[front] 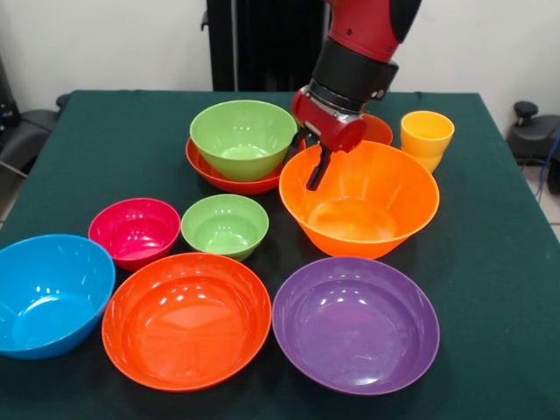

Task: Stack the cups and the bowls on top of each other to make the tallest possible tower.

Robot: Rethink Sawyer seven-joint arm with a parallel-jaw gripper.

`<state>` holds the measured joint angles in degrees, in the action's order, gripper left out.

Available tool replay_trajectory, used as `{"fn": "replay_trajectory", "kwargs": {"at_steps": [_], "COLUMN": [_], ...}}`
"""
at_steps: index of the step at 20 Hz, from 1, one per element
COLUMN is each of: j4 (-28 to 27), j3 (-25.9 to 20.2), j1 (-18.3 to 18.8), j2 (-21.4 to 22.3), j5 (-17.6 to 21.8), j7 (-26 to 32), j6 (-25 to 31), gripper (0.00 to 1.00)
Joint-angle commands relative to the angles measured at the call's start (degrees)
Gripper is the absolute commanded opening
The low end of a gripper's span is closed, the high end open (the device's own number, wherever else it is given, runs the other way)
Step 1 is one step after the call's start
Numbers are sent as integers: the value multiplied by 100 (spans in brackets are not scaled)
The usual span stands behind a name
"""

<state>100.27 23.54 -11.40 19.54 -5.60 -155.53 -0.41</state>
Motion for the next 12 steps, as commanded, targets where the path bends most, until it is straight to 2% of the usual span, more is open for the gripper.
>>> {"fn": "replay_trajectory", "kwargs": {"at_steps": [1,12], "j4": [-411,-383], "j3": [-671,-583], "j1": [-101,-143], "j2": [88,114], "j5": [76,101], "j7": [-81,-37], "j6": [445,563], "gripper": [100,100]}}
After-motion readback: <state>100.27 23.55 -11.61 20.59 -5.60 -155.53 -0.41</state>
